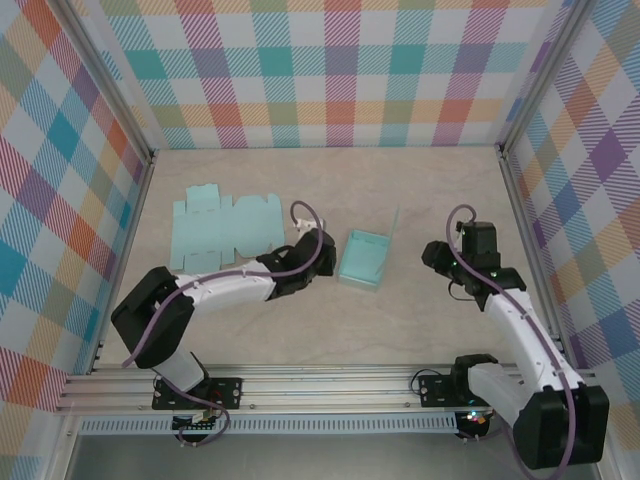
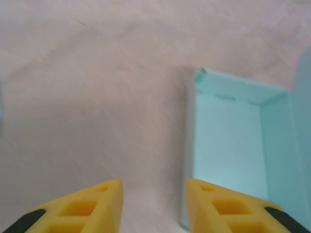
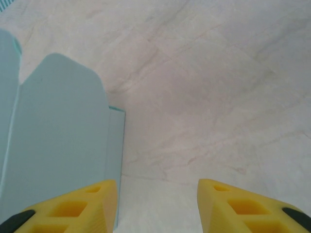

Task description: Fold the paper box

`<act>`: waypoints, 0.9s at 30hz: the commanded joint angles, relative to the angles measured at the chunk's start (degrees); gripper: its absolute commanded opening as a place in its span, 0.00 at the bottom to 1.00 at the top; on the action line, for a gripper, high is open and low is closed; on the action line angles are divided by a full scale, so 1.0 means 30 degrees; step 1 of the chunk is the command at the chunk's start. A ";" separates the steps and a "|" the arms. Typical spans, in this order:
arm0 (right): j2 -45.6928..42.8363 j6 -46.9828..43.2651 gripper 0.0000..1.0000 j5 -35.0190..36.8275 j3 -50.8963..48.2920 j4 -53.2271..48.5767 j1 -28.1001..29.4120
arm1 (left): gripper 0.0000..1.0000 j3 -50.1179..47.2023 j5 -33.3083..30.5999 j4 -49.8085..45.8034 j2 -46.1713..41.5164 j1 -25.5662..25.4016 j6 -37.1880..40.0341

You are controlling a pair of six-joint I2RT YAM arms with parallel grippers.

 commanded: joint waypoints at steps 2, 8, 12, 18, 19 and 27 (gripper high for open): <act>-0.0436 0.0510 0.48 -0.1395 -0.1199 -0.1025 0.0055 | 0.32 0.0848 -0.0048 -0.0938 0.1825 0.0548 0.0566; 0.2050 0.1377 0.48 -0.3565 -0.2284 0.2738 0.0066 | 0.28 0.0490 0.1521 0.0226 0.3225 0.0503 -0.0022; 0.5107 0.1576 0.40 -0.4548 -0.1817 0.5146 0.0066 | 0.25 0.0171 0.2280 0.0841 0.3552 0.0215 -0.0224; 0.9813 0.1148 0.22 -0.6244 0.0299 0.7642 0.0065 | 0.24 0.0232 0.2919 0.1360 0.3997 -0.0900 -0.0306; 1.0632 0.1015 0.20 -0.6685 0.0840 0.7849 0.0065 | 0.24 0.0319 0.3024 0.1451 0.4134 -0.1148 -0.0383; 1.5431 0.0090 0.14 -0.9740 0.4600 0.8878 0.0066 | 0.24 0.0724 0.4764 0.3831 0.5237 -0.2957 -0.1220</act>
